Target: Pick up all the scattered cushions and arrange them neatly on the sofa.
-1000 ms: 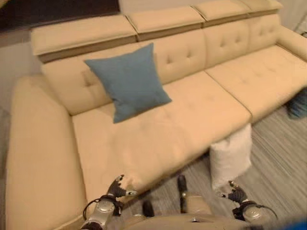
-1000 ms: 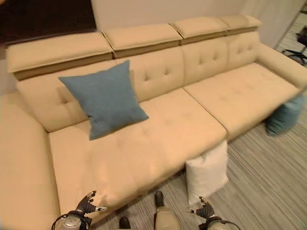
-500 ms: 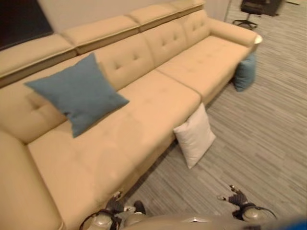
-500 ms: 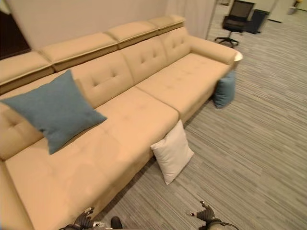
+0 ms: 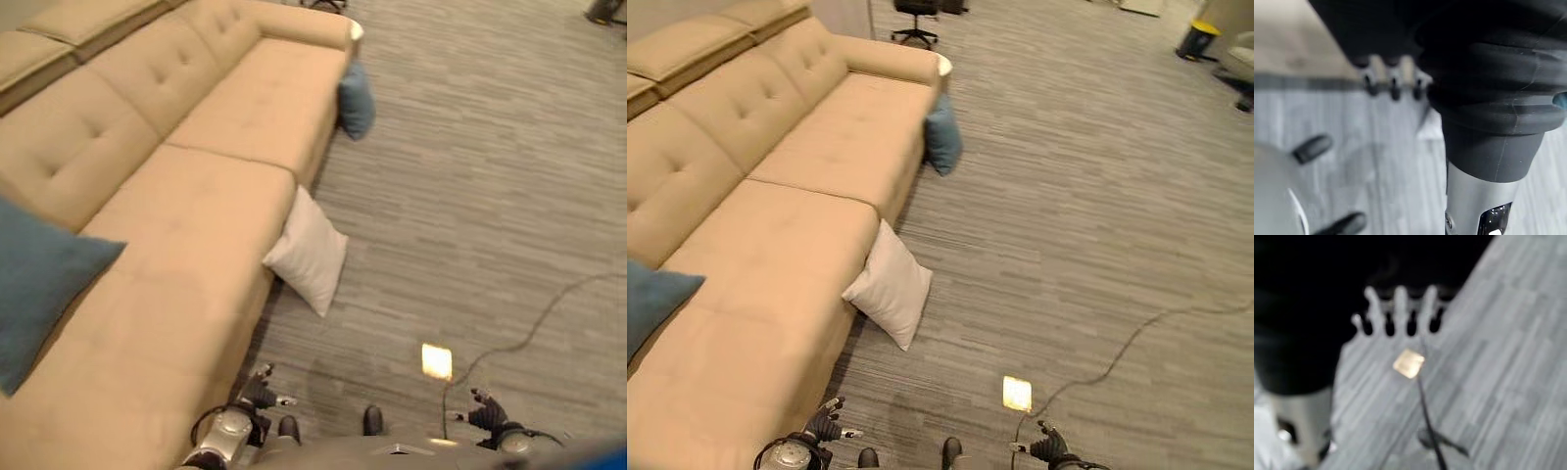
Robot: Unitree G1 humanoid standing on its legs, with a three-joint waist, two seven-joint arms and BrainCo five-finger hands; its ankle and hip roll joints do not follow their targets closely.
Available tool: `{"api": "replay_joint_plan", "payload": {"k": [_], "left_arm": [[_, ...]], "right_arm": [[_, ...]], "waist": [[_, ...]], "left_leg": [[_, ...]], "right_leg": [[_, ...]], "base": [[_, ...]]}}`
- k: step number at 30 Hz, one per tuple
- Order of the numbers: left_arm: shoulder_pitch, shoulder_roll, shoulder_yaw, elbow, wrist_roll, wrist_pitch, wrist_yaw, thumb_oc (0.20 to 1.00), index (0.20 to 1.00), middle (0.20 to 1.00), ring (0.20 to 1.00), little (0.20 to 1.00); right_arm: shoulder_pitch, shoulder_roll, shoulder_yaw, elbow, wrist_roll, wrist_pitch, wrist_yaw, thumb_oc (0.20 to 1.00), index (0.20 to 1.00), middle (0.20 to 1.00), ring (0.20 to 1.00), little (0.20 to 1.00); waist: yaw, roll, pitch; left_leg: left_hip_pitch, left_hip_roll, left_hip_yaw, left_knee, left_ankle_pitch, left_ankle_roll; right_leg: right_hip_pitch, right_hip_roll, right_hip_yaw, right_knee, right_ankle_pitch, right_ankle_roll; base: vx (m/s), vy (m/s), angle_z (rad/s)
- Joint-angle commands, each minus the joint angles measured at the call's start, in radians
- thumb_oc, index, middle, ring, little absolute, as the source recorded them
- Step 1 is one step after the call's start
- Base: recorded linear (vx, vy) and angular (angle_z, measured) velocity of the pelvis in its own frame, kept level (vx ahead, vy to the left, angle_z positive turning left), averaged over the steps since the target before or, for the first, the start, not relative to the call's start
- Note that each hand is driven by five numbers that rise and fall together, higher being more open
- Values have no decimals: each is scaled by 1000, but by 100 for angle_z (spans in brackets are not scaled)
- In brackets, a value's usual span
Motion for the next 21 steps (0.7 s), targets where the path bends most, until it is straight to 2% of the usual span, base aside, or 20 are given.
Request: {"api": "replay_joint_plan", "payload": {"k": [1, 3, 4, 6, 7, 9, 11, 12, 13, 14, 17, 19, 21], "left_arm": [[-5, 19, 32, -30, 48, -12, 3, 1000, 1000, 1000, 1000, 1000], [-10, 18, 40, -30, 47, -11, 4, 1000, 1000, 1000, 1000, 1000], [-12, 18, 43, -29, 45, -10, 6, 1000, 1000, 1000, 1000, 1000], [-15, 17, 44, -30, 41, -10, 7, 1000, 1000, 1000, 1000, 1000], [-20, 11, 41, -15, 42, -13, 7, 1000, 1000, 1000, 1000, 1000], [-19, 4, 42, -5, 41, -14, 7, 1000, 1000, 1000, 1000, 1000], [-14, -6, 40, 1, 27, -16, 11, 1000, 1000, 1000, 1000, 1000], [-20, -20, 30, -8, 2, -14, 15, 1000, 1000, 1000, 1000, 1000], [-20, -20, 30, -8, 2, -14, 15, 1000, 1000, 1000, 1000, 1000], [-28, -24, 26, -7, 0, -13, 22, 1000, 1000, 1000, 1000, 1000], [-24, -29, 25, -6, -6, -14, 23, 1000, 1000, 1000, 1000, 1000], [-20, -31, 27, -1, 0, -12, 25, 1000, 1000, 1000, 1000, 1000], [-19, -29, 29, 0, 5, -9, 25, 1000, 1000, 1000, 1000, 1000]], "right_arm": [[-16, -22, -18, 1, 22, -8, -15, 1000, 1000, 1000, 1000, 1000], [-19, -25, -21, 2, 19, -4, -17, 1000, 1000, 1000, 1000, 1000], [-22, -26, -24, 6, 19, -3, -17, 1000, 1000, 1000, 1000, 1000], [-25, -29, -28, 9, 20, -1, -17, 1000, 1000, 1000, 1000, 1000], [-20, -32, -29, 20, 21, -1, -12, 1000, 1000, 1000, 1000, 1000], [-14, -33, -27, 25, 21, -1, -12, 1000, 1000, 1000, 1000, 1000], [-14, -41, -26, 29, 27, -5, -15, 1000, 1000, 1000, 1000, 1000], [-15, -57, -20, 16, 47, -12, -26, 1000, 1000, 1000, 1000, 1000], [-15, -57, -20, 16, 47, -12, -26, 1000, 1000, 1000, 1000, 1000], [-17, -61, -15, 16, 56, -12, -26, 1000, 1000, 1000, 1000, 1000], [-16, -65, -8, 12, 53, -10, -25, 1000, 1000, 1000, 1000, 1000], [-24, -67, -2, 15, 48, -12, -29, 1000, 1000, 1000, 1000, 1000], [-34, -67, 4, 20, 45, -11, -33, 1000, 1000, 1000, 1000, 1000]], "waist": [[12, -4, 15], [11, 0, 21], [12, 10, 21], [10, 19, 29], [-1, 7, 25], [0, 4, 20], [-5, 1, 9], [4, -9, 30], [3, -7, 30], [16, -16, 45], [32, -25, 50], [54, -34, 52], [74, -33, 50]], "left_leg": [[9, -36, -89, 91, -114, -32], [29, -33, -72, 83, -119, -34], [46, -24, -72, 84, -138, -40], [55, -17, -71, 95, -148, -43], [66, -23, -65, 121, -164, -46], [64, -16, -65, 161, -177, -51], [42, 14, -68, 291, -168, -73], [-66, 92, -82, 588, -62, -121], [-68, 94, -83, 592, -64, -122], [-118, 109, -84, 668, -34, -122], [-174, 74, -93, 638, -55, -107], [-210, 39, -86, 542, -78, -85], [-238, 18, -76, 402, -50, -76]], "right_leg": [[28, -64, -68, -26, 109, 82], [14, -73, -100, -60, 133, 85], [7, -76, -115, -61, 130, 98], [2, -83, -122, -52, 133, 101], [19, -82, -118, -82, 131, 85], [35, -76, -121, -91, 125, 76], [69, -48, -109, -98, 92, 53], [129, -2, -100, -110, 50, -1], [130, 0, -102, -110, 50, -1], [163, 21, -101, -124, 26, -23], [189, 34, -85, -135, 13, -26], [215, 46, -64, -150, 4, -16], [240, 66, -50, -161, -9, -10]], "base": [[80, -115, -76], [119, -151, -54], [166, -148, -48], [127, -142, -27], [56, -137, -19], [111, -214, -15], [205, -409, -8], [172, -417, -4], [194, -501, -19], [127, -227, -31], [125, -146, -33], [224, -136, -13], [250, -98, -24]]}}
